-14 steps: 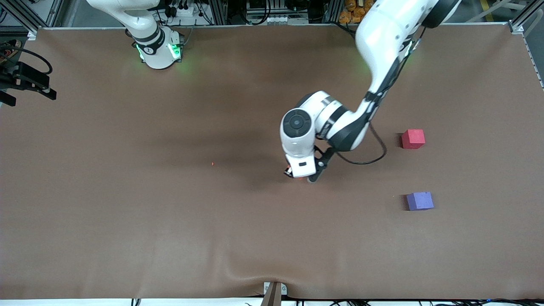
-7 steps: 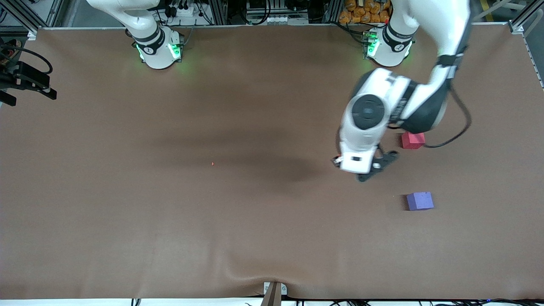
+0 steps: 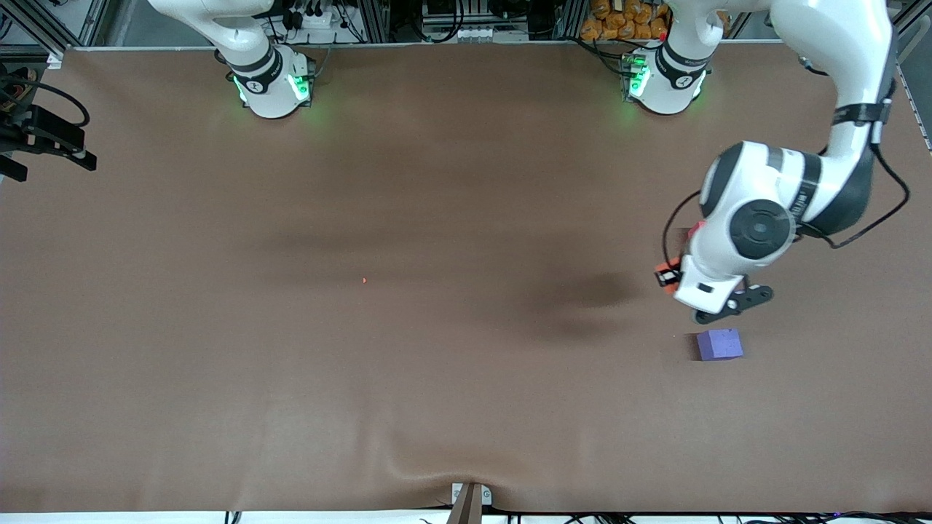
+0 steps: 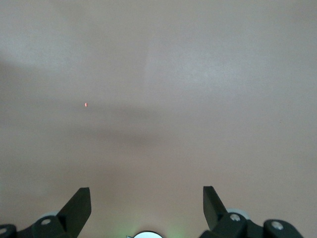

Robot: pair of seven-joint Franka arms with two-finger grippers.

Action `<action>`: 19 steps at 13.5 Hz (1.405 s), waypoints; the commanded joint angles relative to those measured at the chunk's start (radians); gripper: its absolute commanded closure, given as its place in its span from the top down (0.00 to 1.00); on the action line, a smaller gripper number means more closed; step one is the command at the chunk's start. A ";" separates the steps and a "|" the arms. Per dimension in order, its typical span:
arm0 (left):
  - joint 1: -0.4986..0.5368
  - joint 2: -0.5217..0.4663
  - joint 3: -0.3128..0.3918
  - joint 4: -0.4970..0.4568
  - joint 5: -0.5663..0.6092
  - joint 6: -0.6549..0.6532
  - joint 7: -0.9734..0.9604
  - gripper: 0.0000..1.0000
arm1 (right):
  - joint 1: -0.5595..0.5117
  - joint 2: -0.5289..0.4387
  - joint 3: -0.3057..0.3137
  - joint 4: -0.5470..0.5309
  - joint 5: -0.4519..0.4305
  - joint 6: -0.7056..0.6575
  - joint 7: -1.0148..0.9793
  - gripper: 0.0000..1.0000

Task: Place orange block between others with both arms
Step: 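Carry the orange cube with the left gripper toward the pink cube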

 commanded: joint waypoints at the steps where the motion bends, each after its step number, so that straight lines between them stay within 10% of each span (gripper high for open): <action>1: 0.076 -0.010 -0.013 -0.106 -0.011 0.157 0.108 0.00 | -0.001 -0.004 -0.001 0.012 0.009 -0.006 0.004 1.00; 10: 0.247 0.027 -0.012 -0.358 0.064 0.594 0.334 0.00 | -0.008 0.001 -0.009 0.015 0.086 -0.004 0.004 1.00; 19: 0.290 0.048 -0.013 -0.416 0.138 0.696 0.369 0.00 | 0.004 -0.010 -0.009 0.018 -0.035 -0.032 0.004 1.00</action>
